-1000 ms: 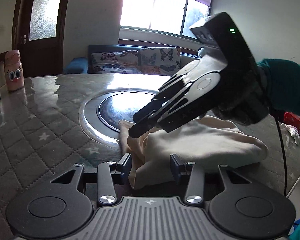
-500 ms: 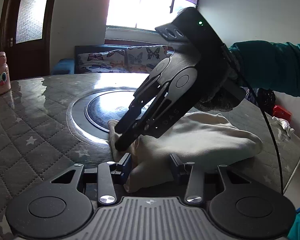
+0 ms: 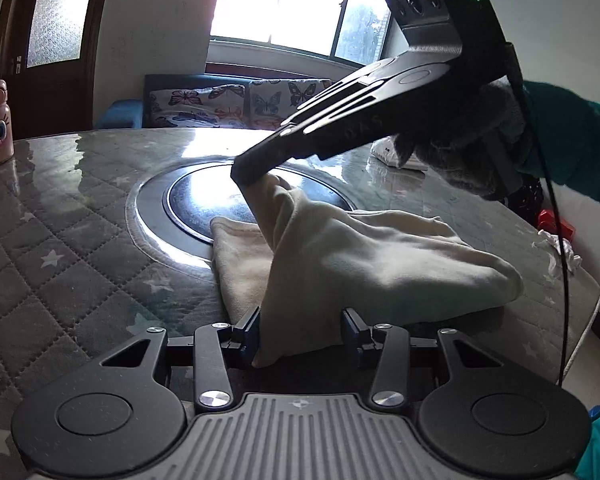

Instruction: Fold clothes

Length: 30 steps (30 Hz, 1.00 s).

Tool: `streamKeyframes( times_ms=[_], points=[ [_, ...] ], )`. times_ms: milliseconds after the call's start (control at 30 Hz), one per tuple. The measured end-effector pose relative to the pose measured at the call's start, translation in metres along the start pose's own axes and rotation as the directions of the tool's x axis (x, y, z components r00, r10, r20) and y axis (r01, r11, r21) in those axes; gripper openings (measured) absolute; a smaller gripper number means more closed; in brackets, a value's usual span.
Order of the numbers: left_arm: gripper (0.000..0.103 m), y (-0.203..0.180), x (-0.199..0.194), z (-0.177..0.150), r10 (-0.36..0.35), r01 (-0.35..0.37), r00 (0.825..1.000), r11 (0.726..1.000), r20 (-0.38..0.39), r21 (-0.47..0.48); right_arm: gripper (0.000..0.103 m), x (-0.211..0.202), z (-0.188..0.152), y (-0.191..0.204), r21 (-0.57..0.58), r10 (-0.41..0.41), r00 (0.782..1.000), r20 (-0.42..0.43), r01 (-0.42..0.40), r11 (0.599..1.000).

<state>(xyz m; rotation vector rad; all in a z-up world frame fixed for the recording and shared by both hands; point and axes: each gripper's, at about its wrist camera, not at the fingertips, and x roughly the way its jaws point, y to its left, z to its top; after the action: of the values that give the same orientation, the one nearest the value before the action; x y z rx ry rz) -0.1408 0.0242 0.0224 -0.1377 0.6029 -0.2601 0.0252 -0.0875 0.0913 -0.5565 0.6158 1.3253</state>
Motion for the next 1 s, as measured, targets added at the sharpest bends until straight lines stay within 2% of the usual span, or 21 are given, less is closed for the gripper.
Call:
streamKeyframes(
  times_ms=[33,67,133,200,300,433,500,533,567,633,667,733,833,1000],
  points=[
    [0.044,0.000,0.000,0.000,-0.008,0.008,1.000,1.000,0.000,-0.002,0.003,0.001,-0.001,0.000,0.012,-0.010,1.000,0.011,0.010,1.000],
    [0.030,0.001,-0.001,0.000,-0.010,0.010,1.000,1.000,0.000,-0.004,0.003,0.002,-0.001,-0.002,0.024,-0.028,0.999,0.021,0.027,0.999],
    [0.013,0.001,-0.002,0.000,-0.012,0.012,1.000,1.000,-0.001,-0.010,0.003,0.005,-0.003,-0.006,0.052,-0.081,0.996,0.042,0.079,0.996],
    [0.009,0.004,-0.004,-0.001,-0.006,0.006,1.000,1.000,-0.004,-0.020,0.000,0.009,-0.004,-0.013,0.097,-0.125,0.990,0.063,0.118,0.988],
    [0.010,0.007,-0.007,-0.003,0.006,-0.006,1.000,0.999,-0.018,-0.037,0.000,0.017,-0.005,-0.024,0.149,-0.158,0.984,0.076,0.146,0.978],
    [0.017,0.016,-0.014,0.000,0.010,-0.011,1.000,0.997,-0.016,-0.076,0.002,0.014,-0.006,-0.030,0.187,-0.164,0.984,0.077,0.147,0.971],
    [0.025,0.019,-0.019,0.005,0.006,-0.006,1.000,0.998,-0.002,-0.068,0.005,0.003,-0.013,-0.027,0.195,-0.178,0.982,0.058,0.164,0.967],
    [0.035,0.021,-0.021,0.008,0.016,-0.016,1.000,0.998,0.004,-0.067,0.007,-0.003,-0.017,-0.025,0.199,-0.189,0.981,0.046,0.177,0.964],
    [0.040,0.022,-0.022,0.011,0.025,-0.024,1.000,0.997,0.011,-0.067,0.010,-0.009,-0.022,-0.024,0.203,-0.200,0.979,0.034,0.189,0.961],
    [0.040,0.025,-0.023,0.019,0.035,-0.032,0.999,0.996,0.028,-0.078,0.016,-0.021,-0.030,-0.020,0.209,-0.221,0.975,0.011,0.214,0.954],
    [0.040,0.025,-0.022,0.024,0.030,-0.027,0.999,0.996,0.038,-0.083,0.022,-0.027,-0.034,-0.019,0.212,-0.231,0.973,-0.001,0.226,0.951],
    [0.038,0.022,-0.018,0.033,0.004,0.000,0.998,0.997,0.055,-0.080,0.027,-0.038,-0.047,-0.010,0.211,-0.248,0.968,-0.029,0.249,0.945],
    [0.037,0.018,0.000,0.044,-0.027,0.030,0.998,0.996,0.050,-0.078,0.027,-0.051,-0.067,0.006,0.200,-0.255,0.965,-0.061,0.262,0.944],
    [0.028,0.017,0.037,0.058,-0.066,0.068,0.998,0.993,0.022,-0.098,0.027,-0.064,-0.098,0.030,0.194,-0.270,0.960,-0.067,0.278,0.941]
  ],
)
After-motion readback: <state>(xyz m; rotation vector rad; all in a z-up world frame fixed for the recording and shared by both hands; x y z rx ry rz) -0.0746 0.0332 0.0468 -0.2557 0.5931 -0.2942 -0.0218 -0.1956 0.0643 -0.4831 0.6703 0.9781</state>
